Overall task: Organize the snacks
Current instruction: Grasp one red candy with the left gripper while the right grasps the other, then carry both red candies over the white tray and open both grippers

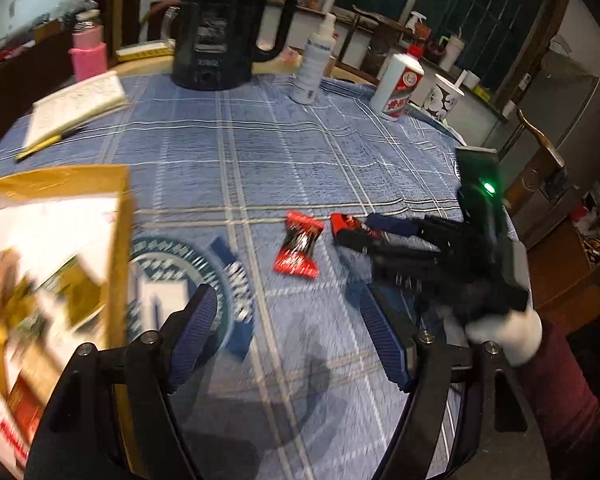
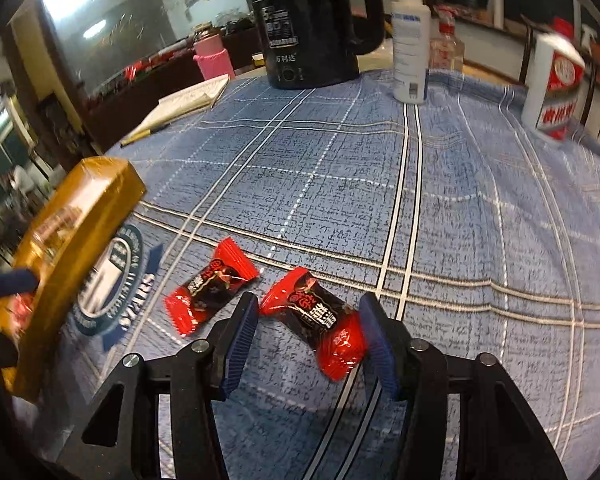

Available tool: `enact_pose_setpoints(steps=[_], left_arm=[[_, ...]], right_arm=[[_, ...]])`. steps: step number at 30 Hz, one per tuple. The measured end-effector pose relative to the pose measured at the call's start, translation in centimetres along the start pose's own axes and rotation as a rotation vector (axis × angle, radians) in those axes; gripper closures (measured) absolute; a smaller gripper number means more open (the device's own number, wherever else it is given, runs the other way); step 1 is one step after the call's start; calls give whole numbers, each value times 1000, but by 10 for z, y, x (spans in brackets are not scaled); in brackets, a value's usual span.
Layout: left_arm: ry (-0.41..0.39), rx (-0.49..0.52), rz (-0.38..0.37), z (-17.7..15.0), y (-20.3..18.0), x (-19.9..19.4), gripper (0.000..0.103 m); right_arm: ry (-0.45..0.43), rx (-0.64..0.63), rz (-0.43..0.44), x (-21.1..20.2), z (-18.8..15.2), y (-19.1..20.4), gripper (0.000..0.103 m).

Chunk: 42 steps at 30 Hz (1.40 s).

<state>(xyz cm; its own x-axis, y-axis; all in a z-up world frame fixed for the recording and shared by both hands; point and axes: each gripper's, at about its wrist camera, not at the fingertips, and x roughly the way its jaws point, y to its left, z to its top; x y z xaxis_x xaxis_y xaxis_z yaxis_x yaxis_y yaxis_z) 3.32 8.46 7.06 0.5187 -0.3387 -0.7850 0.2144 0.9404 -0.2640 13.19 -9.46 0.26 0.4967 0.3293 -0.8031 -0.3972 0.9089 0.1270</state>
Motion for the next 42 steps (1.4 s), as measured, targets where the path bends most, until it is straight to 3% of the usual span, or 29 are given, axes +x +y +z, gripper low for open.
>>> enact_pose_setpoints(steps=[1,4,9,15,18,19,23,28,35,39,42], left_arm=[[4,4,-11,4,-2,7,29],[36,38,1,14,-11,30,29],[58,177,98,25,-30,63,29],[132,226,141,31,-37,102,30],[103,284,167,26,-46,103,53],[102,280,143,26,-47,102,73],[90,267,157,21,-49,94,80],[47,195,113,17,-37,66,80],[-54,46,14,-5,1,-9,81],[-134,-55,25,-28,34,-58,80],[-199,-129,81,-54,66,-94,80]], right_arm=[[-7,-8,7,-2,0,2,64],[-4,-38,-14,-9,-4,8,69],[-12,-3,10,-30,-18,-1,71],[-33,58,49,-58,-34,-18,71],[-43,84,63,-67,-38,-23,71],[-48,88,61,-70,-40,-24,71],[-54,117,64,-73,-47,-25,71],[-58,113,67,-81,-53,-12,71],[-101,61,111,-108,-50,28,71],[-115,10,158,-119,-49,66,71],[-118,-35,207,-121,-45,101,71]])
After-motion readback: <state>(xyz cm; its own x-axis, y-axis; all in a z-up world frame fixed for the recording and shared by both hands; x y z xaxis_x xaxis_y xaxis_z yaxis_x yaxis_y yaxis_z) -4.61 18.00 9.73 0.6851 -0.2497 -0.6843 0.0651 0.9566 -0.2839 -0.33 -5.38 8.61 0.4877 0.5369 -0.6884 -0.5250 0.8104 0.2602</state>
